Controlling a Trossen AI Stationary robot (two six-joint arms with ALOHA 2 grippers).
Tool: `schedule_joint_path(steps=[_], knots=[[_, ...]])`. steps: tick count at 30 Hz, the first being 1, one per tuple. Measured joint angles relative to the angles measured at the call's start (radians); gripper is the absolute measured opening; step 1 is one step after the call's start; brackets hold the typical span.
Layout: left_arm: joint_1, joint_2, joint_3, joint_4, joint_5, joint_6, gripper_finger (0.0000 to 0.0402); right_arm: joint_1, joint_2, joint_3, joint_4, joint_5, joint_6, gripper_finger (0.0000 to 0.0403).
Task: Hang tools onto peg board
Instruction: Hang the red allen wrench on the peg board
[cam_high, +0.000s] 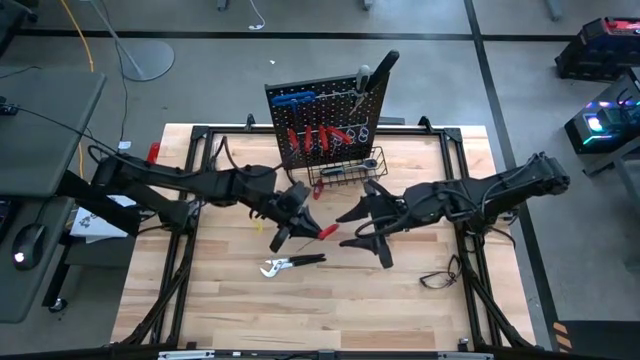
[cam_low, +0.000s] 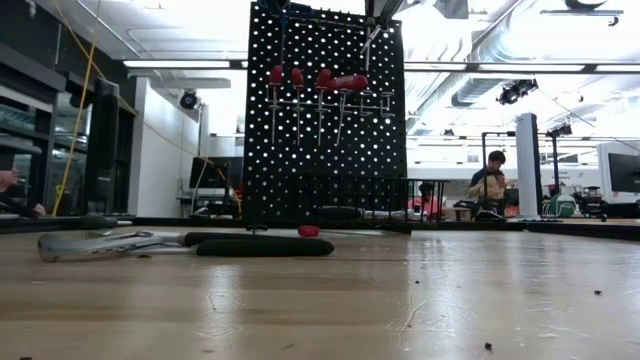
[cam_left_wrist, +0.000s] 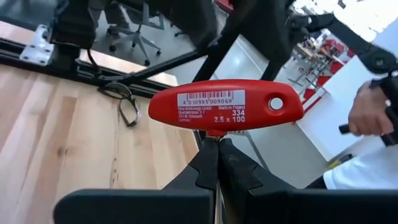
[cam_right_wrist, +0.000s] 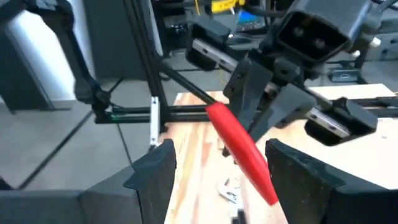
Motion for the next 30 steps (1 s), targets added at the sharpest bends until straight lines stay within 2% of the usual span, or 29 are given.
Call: schedule_joint_path(steps=[7, 13, 20, 22, 24, 28, 30], knots=[[0.022, 0.013, 0.0, 0.006, 0.037, -0.029, 0.0, -0.022, 0.012, 0.0, -0.022, 0.052, -0.081, 0.0236], [0.022, 0.039, 0.0, 0.055, 0.041, -0.04, 0.0, -0.039, 0.047, 0.0, -0.041, -0.007, -0.109, 0.0236], [0.025, 0.052, 0.0, 0.054, 0.04, -0.047, 0.0, -0.04, 0.073, 0.0, -0.028, -0.015, -0.135, 0.0225], [0.028, 0.054, 0.001, 0.062, 0.041, -0.047, 0.0, -0.04, 0.073, 0.0, -0.023, -0.013, -0.141, 0.0201], [0.031, 0.056, 0.001, 0.06, 0.041, -0.047, 0.0, -0.04, 0.073, 0.0, -0.021, -0.007, -0.147, 0.0161], [0.039, 0.056, 0.001, 0.06, 0.041, -0.043, 0.0, -0.04, 0.078, 0.0, -0.039, -0.007, -0.143, 0.0052], [0.046, 0.057, 0.0, 0.067, 0.044, -0.044, 0.0, -0.04, 0.078, 0.0, -0.051, -0.003, -0.118, 0.0038]])
